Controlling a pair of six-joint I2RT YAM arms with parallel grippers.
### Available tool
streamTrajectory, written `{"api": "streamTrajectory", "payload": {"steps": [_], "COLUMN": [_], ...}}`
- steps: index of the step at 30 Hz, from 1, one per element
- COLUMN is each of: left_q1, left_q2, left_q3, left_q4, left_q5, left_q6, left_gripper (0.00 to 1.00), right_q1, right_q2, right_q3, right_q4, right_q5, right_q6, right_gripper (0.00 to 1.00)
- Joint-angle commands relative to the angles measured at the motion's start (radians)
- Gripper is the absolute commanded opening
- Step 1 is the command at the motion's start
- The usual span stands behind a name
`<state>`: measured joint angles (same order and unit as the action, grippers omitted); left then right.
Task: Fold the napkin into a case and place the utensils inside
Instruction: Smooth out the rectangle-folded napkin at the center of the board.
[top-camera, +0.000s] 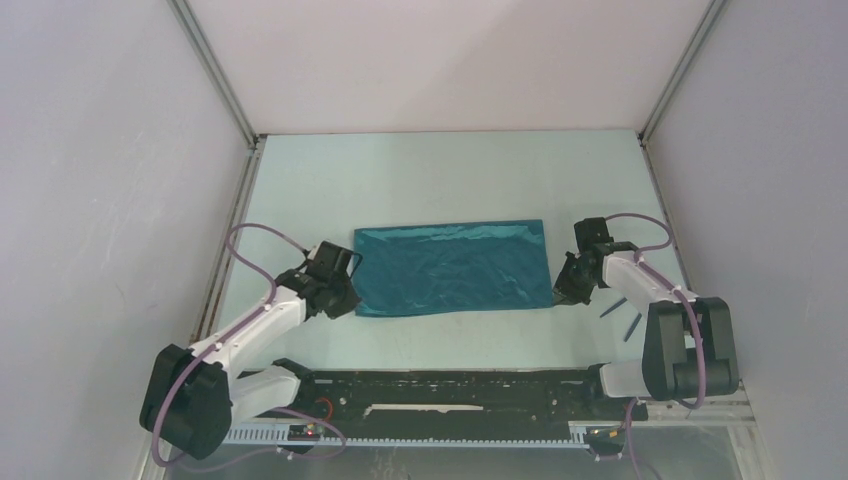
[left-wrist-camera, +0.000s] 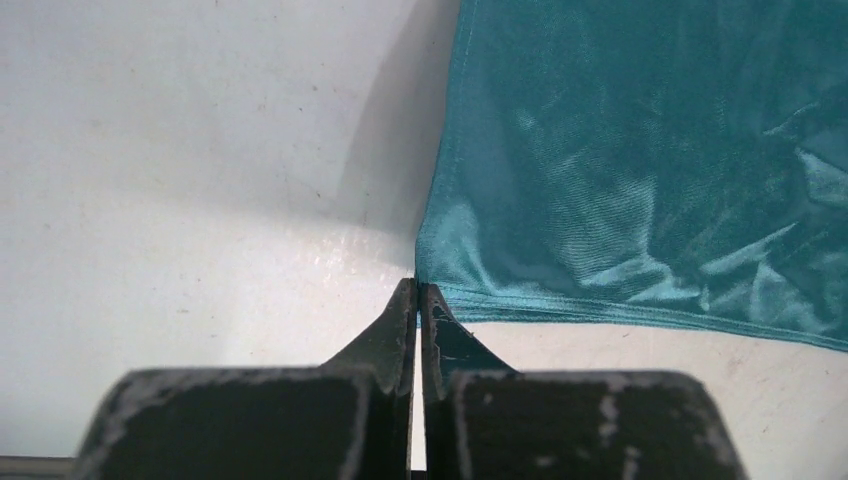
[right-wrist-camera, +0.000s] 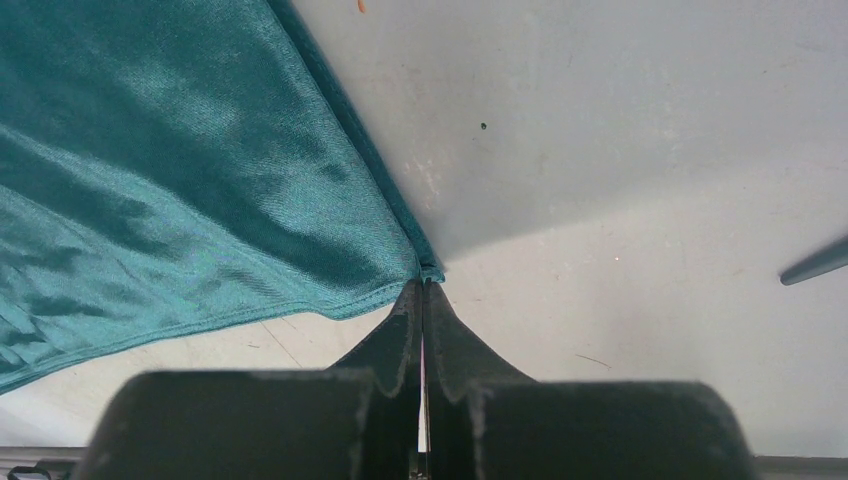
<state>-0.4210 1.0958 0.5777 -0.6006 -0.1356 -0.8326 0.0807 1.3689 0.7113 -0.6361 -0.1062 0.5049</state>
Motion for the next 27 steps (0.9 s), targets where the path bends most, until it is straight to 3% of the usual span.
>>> {"api": "streamTrajectory", "payload": {"steps": [1, 27], "left_q1": [-0.01, -0.031], "left_q2": [-0.019, 0.039], "left_q3": [-0.001, -0.038], "left_q4": [-0.032, -0.001], "left_q5": [0.005, -0.01], "left_q6": [-0.017, -0.03], "left_gripper": [0.0, 0.0], "right_q1": [0.002, 0.004], "right_q2": [-0.025, 0.017], "right_q3": [-0.004, -0.004], "right_q4": [-0.004, 0.024], "right_q5": [0.005, 0.019], "right_q6": [0.013, 0.011], "right_gripper": [0.0, 0.0]}}
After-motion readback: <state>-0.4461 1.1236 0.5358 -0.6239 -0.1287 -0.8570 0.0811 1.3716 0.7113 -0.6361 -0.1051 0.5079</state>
